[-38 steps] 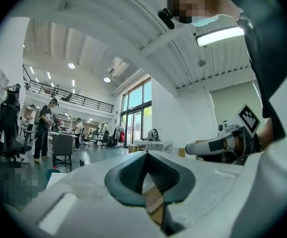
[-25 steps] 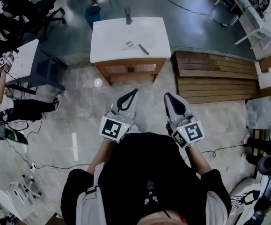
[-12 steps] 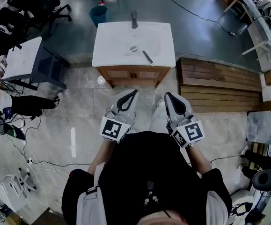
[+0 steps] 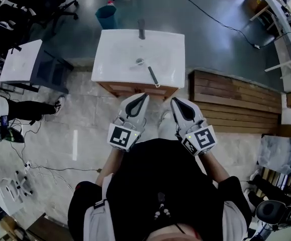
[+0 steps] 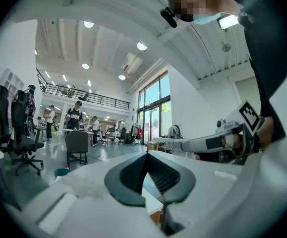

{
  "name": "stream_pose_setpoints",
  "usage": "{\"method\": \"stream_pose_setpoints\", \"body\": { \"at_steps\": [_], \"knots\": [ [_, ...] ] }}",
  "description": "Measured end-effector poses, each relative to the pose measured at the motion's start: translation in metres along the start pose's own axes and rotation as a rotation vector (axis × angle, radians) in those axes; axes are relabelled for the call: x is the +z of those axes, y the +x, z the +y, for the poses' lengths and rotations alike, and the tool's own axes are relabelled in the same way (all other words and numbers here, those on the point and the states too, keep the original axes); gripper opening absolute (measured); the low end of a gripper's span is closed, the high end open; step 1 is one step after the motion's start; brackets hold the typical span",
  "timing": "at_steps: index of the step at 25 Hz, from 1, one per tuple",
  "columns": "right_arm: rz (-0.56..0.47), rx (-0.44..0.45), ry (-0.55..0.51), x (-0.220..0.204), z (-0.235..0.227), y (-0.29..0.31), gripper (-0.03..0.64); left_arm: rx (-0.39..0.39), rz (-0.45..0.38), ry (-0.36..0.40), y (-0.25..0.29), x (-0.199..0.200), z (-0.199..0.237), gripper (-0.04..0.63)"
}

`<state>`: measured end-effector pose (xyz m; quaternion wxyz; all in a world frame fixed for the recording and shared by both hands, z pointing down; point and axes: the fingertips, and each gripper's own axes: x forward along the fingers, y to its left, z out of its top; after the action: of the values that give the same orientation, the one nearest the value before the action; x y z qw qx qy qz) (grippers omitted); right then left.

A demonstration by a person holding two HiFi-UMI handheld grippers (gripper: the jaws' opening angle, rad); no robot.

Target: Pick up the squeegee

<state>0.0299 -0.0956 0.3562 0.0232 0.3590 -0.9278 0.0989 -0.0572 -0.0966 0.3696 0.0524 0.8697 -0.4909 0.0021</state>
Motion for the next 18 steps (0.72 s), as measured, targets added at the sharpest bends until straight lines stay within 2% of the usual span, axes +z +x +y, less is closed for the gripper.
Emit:
{"method": "stream_pose_setpoints", "body": {
  "at_steps": [5, 15, 18],
  "knots": [
    [0.019, 0.037, 0.01, 0.012, -0.054, 0.025, 0.003, 0.096, 0.032, -0.03, 0.044, -0.008, 0.013, -0.002],
    [0.083, 0.234, 0.022, 0.016, -0.121, 0.072, 0.003, 0.285, 0.128, -0.04, 0.115, -0.027, 0.037, -0.002],
    [0.096, 0.291, 0.008, 0.017, -0.134, 0.08, 0.002, 0.324, 0.148, -0.023, 0.13, -0.035, 0.04, -0.002]
  ]
}}
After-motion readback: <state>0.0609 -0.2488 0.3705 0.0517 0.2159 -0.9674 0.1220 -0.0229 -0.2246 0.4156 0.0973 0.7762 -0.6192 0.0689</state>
